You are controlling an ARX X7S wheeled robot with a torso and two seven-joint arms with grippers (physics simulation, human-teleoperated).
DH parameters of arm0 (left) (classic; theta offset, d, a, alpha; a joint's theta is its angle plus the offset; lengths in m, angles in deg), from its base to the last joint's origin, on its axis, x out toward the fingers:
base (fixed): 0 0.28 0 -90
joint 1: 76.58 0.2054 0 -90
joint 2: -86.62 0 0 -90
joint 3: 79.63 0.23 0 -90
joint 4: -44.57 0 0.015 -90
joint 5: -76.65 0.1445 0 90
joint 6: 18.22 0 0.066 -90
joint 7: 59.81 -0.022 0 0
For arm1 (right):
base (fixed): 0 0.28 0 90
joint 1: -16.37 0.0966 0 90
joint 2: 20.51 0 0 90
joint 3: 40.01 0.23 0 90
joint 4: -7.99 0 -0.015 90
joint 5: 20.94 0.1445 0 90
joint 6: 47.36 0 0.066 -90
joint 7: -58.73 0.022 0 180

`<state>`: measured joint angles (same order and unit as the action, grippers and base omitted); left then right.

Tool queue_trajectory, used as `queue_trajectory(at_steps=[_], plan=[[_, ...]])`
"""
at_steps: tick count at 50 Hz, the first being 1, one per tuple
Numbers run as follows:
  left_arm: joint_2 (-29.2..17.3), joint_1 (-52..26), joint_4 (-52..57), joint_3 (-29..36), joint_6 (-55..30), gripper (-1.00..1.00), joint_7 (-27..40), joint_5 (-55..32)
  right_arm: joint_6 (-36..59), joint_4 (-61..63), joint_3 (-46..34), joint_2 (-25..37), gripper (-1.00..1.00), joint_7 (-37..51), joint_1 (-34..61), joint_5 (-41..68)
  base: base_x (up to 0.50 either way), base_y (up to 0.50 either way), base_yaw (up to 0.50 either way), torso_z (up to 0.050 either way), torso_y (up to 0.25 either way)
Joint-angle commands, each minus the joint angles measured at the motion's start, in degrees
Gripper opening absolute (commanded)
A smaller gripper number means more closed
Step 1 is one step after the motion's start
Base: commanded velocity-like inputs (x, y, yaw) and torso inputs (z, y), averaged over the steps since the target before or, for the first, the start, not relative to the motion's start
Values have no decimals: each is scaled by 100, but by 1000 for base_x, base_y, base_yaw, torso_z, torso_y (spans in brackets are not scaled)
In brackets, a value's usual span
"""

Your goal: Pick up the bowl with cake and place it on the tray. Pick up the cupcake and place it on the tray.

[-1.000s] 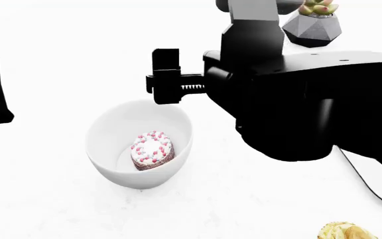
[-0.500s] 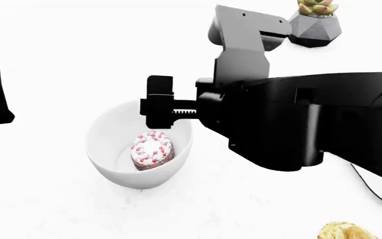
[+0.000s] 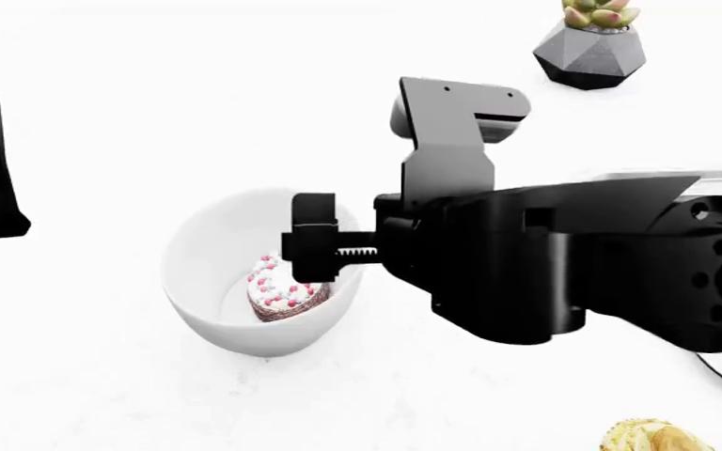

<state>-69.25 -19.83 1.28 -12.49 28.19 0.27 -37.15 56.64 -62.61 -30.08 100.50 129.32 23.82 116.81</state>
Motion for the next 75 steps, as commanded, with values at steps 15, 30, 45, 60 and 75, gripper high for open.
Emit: queue_trajectory(at_steps=[15, 30, 45, 60, 75], plan=[[2, 14, 84, -42, 1, 100, 24, -74, -269, -572, 19, -251, 100, -503, -341, -331, 0, 0, 0, 0, 0], [-8, 15, 51, -77, 11, 100, 17, -133, -327, -983, -79, -364, 100, -722, -553, -488, 0, 0, 0, 0, 0], [-14, 38, 20, -150, 3, 100, 2, -182, -336, -1105, -177, -460, 100, -873, -761, -596, 0, 0, 0, 0, 0], [-22, 18, 3, -122, 10, 100, 13, -187, -306, -1077, -231, -451, 100, -901, -879, -601, 0, 0, 0, 0, 0], [-15, 18, -1, -141, 9, 100, 13, -195, -371, -969, -186, -393, -100, -826, -898, -617, 0, 0, 0, 0, 0]])
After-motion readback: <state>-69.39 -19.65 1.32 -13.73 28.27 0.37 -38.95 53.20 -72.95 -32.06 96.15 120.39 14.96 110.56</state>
